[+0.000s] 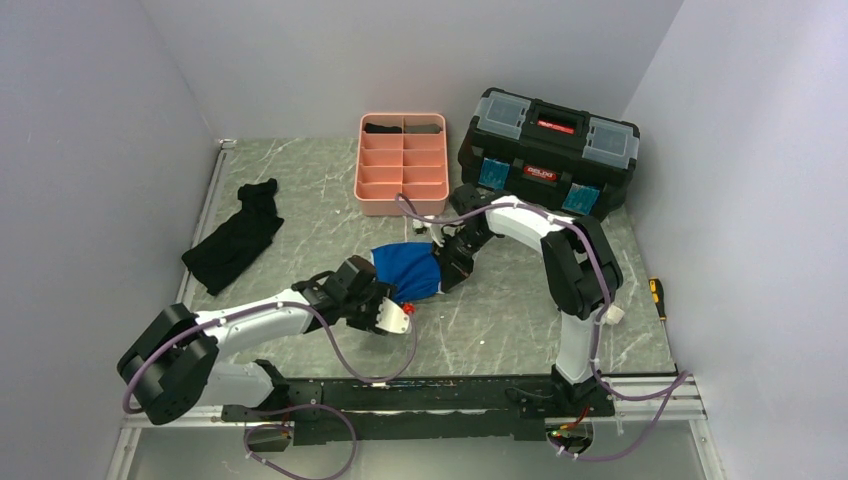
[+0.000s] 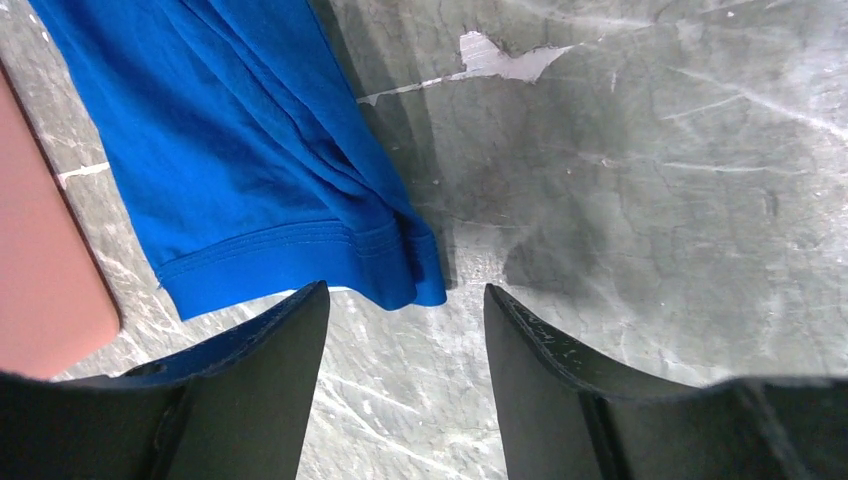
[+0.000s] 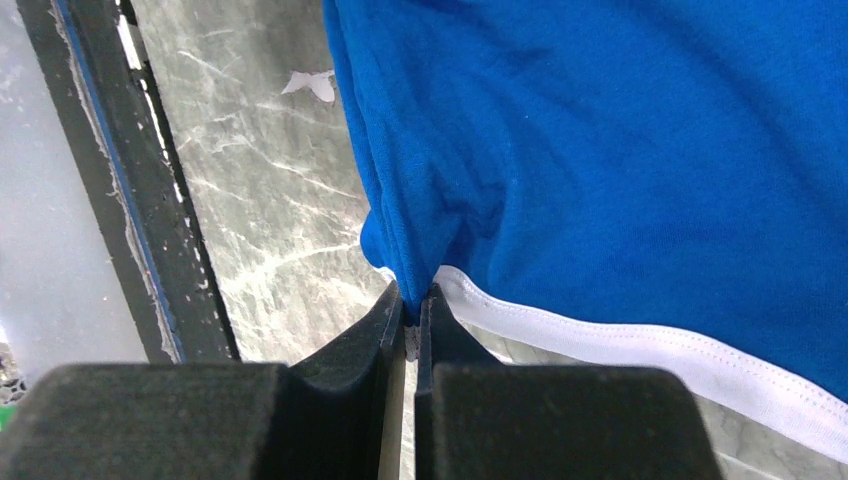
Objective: Roll the underwear
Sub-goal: Fold the underwear at the center of the board.
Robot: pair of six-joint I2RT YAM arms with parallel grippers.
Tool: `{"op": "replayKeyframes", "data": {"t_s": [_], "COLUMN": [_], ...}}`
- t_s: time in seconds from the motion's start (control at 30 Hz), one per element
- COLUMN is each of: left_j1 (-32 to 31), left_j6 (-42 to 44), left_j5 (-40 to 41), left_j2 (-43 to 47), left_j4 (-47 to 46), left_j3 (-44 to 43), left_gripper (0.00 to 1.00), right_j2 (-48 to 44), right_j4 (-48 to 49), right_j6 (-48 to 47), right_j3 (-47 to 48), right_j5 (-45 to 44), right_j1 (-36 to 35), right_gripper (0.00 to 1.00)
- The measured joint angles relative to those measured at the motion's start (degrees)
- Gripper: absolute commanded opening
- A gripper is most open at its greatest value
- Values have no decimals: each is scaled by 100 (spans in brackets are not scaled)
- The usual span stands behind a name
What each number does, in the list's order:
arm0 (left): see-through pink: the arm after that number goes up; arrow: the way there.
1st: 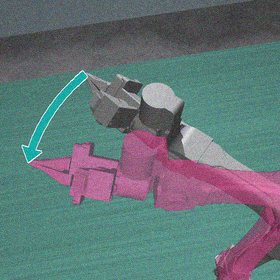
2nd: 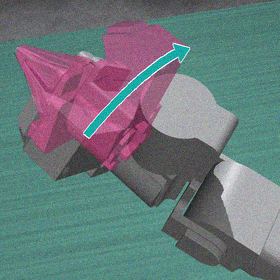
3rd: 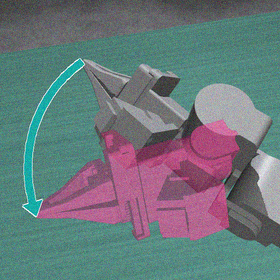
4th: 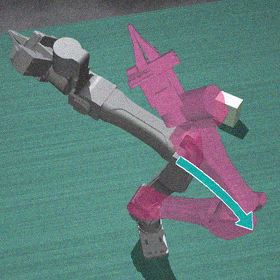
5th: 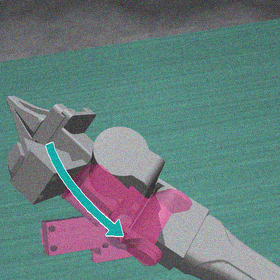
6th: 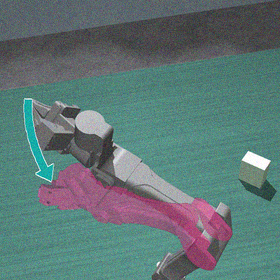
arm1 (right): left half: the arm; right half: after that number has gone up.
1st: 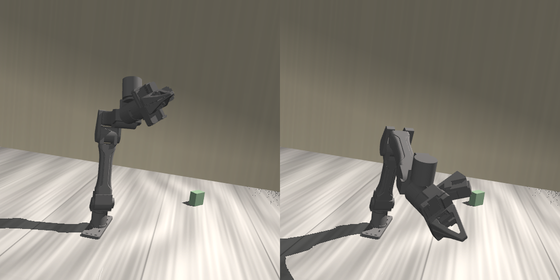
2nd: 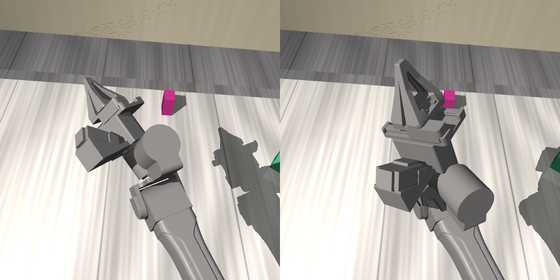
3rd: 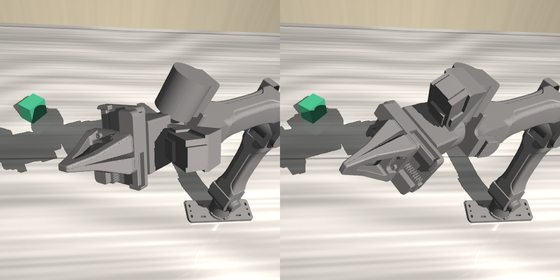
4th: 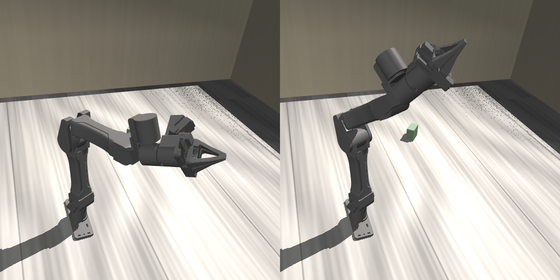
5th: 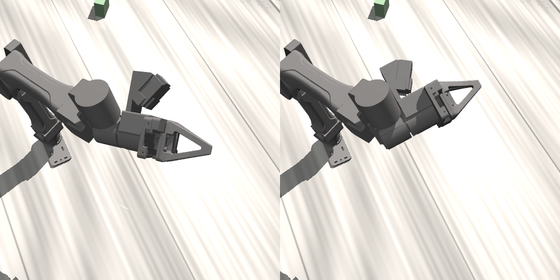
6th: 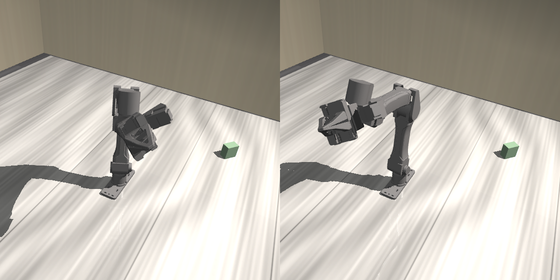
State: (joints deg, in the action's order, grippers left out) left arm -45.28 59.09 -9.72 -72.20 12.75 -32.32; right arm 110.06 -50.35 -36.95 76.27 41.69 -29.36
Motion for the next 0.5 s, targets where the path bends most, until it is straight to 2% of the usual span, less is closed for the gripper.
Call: {"op": "replayKeyframes", "data": {"t_s": [0.23, 0.5], "left_j1": [-214, -452], "left_j6": [-35, -44], "left_j5": [199, 496], "left_j2": [-190, -376], "left_j4": [-20, -155], "left_j3": [-127, -125], "left_gripper": [64, 55], "right_j2": [208, 247], "right_j4": [-177, -302], "right_j6": [52, 116], "right_j3": [240, 435], "right_j5": [262, 509], "right_j1": [160, 332], "right_gripper": [0, 0]}}
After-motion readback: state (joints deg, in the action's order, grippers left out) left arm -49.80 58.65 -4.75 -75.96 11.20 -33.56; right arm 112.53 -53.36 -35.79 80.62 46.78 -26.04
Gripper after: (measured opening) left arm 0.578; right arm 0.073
